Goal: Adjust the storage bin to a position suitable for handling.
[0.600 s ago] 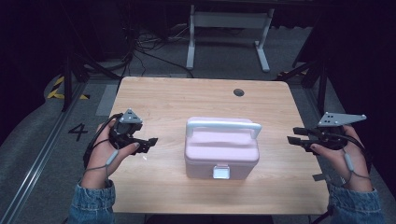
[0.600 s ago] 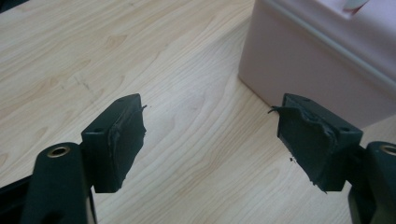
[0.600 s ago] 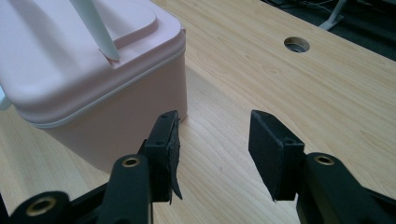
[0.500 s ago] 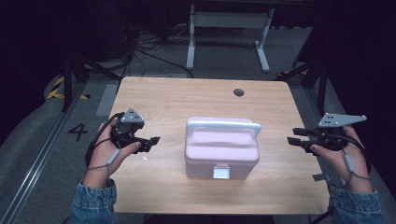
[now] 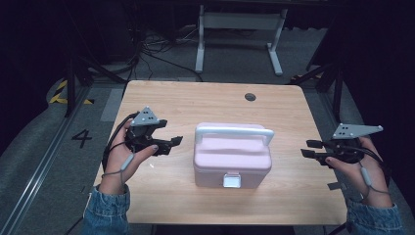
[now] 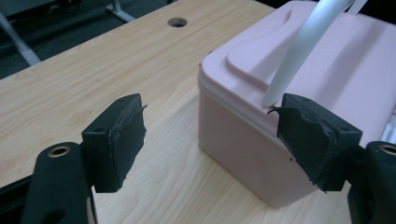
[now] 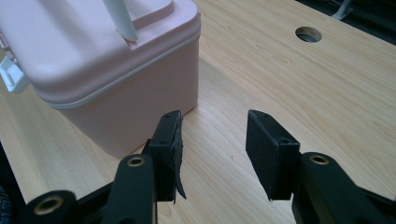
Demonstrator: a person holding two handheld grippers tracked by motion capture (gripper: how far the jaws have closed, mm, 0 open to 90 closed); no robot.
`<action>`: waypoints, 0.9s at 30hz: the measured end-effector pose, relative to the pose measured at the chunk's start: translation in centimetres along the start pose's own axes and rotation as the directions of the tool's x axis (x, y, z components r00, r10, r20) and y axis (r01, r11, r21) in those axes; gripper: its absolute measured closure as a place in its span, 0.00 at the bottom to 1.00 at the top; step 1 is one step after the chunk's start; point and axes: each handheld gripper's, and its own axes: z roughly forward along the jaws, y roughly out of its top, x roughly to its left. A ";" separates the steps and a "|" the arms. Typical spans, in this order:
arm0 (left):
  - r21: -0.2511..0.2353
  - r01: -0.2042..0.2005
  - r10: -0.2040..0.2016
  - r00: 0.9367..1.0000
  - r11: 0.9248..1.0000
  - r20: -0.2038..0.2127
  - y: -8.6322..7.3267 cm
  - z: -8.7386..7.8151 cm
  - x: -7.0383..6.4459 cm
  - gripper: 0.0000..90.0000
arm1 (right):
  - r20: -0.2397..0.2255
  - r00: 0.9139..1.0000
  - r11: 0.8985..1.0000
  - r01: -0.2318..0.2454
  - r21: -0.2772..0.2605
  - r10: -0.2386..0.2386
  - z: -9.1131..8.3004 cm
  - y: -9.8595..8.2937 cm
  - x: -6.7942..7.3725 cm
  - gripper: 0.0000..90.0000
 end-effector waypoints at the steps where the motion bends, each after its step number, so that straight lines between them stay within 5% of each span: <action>1: -0.004 -0.009 0.009 1.000 1.000 0.009 0.1 0.2 -0.1 0.27 | 0.000 1.000 1.000 -0.002 0.004 0.002 0.0 -0.1 0.0 0.63; 8: -0.049 -0.034 0.038 0.995 0.998 0.089 0.8 1.7 -1.4 0.28 | 0.007 1.000 1.000 -0.015 0.009 0.015 0.0 -0.5 0.1 0.62; 16: -0.062 -0.051 0.056 0.994 0.997 0.091 1.4 4.1 -2.4 0.35 | 0.013 1.000 0.999 -0.027 0.017 0.027 -0.1 -1.0 0.4 0.62; 24: -0.077 -0.089 0.096 0.991 0.993 0.094 1.6 6.5 -3.3 0.52 | 0.007 0.999 0.999 -0.041 0.009 0.041 -0.1 -1.3 0.7 0.61; 27: -0.085 -0.075 0.083 0.993 0.994 0.083 1.8 7.1 -3.4 0.60 | -0.001 0.999 0.999 -0.034 0.010 0.034 -0.1 -1.4 1.1 0.60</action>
